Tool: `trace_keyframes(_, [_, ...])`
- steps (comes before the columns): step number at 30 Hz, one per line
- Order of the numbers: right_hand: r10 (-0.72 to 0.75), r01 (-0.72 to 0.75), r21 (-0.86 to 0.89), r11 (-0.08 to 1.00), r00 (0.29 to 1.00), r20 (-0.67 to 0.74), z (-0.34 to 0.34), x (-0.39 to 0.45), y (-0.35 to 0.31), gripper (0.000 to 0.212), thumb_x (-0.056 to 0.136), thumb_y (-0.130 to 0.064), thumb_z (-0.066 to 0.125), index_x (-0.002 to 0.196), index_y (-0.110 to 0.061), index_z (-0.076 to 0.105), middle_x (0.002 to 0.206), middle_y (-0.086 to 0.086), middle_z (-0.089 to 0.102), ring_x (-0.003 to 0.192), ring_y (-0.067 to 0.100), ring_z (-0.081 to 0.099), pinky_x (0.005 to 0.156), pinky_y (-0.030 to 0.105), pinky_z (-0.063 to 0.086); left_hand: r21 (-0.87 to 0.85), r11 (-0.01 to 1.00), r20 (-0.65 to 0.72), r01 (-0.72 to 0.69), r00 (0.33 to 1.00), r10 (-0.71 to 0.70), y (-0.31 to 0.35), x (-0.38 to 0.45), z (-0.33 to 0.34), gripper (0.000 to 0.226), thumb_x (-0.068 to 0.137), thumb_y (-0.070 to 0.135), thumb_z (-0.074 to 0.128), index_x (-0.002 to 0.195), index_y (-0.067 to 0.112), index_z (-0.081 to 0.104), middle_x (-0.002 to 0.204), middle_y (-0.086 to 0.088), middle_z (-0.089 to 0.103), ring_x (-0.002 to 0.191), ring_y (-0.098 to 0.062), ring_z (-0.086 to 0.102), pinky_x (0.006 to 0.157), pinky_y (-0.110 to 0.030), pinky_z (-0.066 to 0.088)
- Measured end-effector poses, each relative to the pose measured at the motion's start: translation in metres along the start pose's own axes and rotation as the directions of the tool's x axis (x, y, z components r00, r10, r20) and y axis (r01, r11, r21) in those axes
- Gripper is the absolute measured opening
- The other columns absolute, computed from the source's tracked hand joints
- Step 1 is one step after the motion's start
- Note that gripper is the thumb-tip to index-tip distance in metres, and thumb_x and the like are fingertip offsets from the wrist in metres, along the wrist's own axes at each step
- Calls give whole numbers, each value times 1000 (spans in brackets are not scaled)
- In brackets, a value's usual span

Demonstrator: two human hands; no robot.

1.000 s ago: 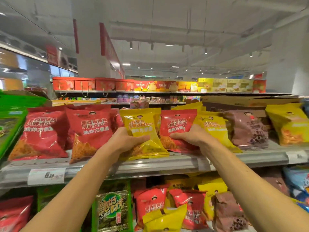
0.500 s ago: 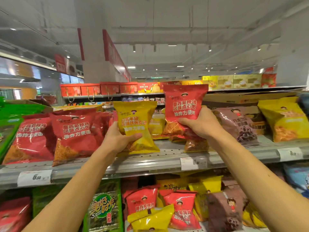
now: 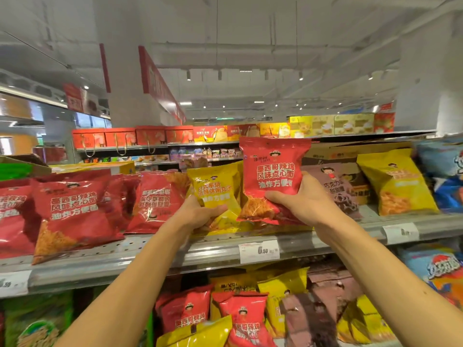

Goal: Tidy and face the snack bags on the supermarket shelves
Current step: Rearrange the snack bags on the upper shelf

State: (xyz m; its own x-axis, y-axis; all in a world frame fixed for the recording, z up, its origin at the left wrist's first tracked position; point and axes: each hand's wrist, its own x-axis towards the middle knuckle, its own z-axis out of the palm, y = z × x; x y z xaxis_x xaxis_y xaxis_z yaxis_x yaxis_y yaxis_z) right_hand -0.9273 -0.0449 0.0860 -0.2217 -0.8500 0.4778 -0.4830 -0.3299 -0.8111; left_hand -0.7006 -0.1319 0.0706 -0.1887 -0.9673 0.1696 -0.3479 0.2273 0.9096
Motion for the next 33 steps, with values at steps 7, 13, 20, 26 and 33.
trace_keyframes(7, [-22, 22, 13, 1000, 1000, 2, 45, -12, -29, 60, 75, -30, 89, 127, -19, 60, 113, -2, 73, 102, 20, 70, 97, 48, 55, 257, 959, -174, -123, 970, 171, -12, -24, -29, 25, 100, 34, 58, 88, 16, 71, 79, -2, 73, 70, -16, 68, 62, -22, 52])
trace_keyframes(13, [-91, 90, 22, 996, 996, 21, 129, -14, -59, 64, 76, -31, 88, 131, -20, 56, 119, -3, 70, 108, 19, 67, 97, 42, 54, 700, 699, -288, -145, 839, 462, -49, -82, -103, 43, 103, 38, 45, 67, 18, 59, 60, 0, 59, 61, -27, 59, 63, -39, 50])
trace_keyframes(20, [-74, 84, -105, 991, 992, 100, 218, -9, -73, 67, 76, -29, 88, 132, -17, 55, 120, 0, 69, 106, 22, 66, 88, 31, 51, 888, 439, -122, -134, 854, 507, -80, -121, -153, 40, 94, 63, 47, 88, 28, 66, 84, 12, 54, 83, -13, 52, 67, -30, 39])
trace_keyframes(26, [20, 2, -100, 995, 977, 211, 244, -4, -68, 48, 79, -32, 86, 121, -18, 69, 111, 0, 74, 97, 17, 69, 85, 32, 54, 868, 475, -147, -146, 838, 526, -85, -117, -154, 29, 94, 54, 56, 94, 26, 65, 93, 10, 58, 93, -14, 54, 73, -29, 43])
trace_keyframes(33, [61, -6, -189, 982, 956, 286, 239, -5, -70, 46, 78, -47, 83, 113, -19, 71, 109, -2, 74, 98, 18, 68, 93, 38, 55, 869, 480, -197, -116, 811, 551, -89, -116, -147, 32, 93, 57, 56, 87, 26, 60, 87, 10, 55, 87, -14, 52, 66, -29, 39])
